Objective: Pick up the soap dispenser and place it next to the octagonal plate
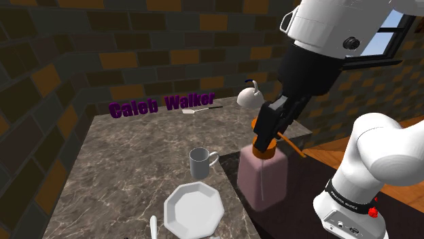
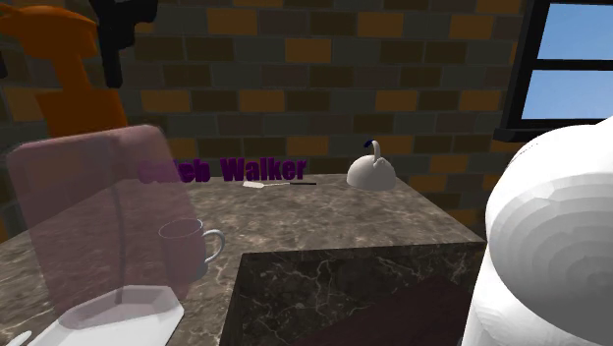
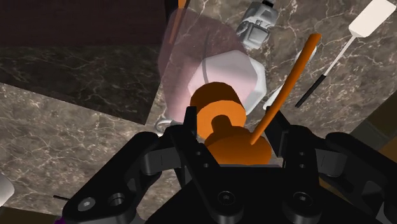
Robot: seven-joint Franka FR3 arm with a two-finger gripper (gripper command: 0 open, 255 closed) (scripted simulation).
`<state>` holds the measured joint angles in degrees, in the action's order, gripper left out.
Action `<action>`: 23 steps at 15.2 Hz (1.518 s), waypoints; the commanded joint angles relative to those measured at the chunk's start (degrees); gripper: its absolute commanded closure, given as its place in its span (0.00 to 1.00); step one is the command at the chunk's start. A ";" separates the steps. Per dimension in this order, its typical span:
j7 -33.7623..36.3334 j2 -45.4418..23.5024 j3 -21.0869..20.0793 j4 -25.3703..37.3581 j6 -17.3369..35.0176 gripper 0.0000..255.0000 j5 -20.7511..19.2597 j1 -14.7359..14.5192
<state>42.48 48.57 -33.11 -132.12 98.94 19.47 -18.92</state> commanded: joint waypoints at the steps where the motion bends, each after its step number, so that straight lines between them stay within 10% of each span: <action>1: -0.04 0.23 -0.46 -1.61 1.41 1.00 0.41 -0.19; 23: -0.10 0.27 -7.09 -17.43 17.37 1.00 6.01 -2.44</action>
<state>42.18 49.02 -39.66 -149.05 115.55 25.13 -21.24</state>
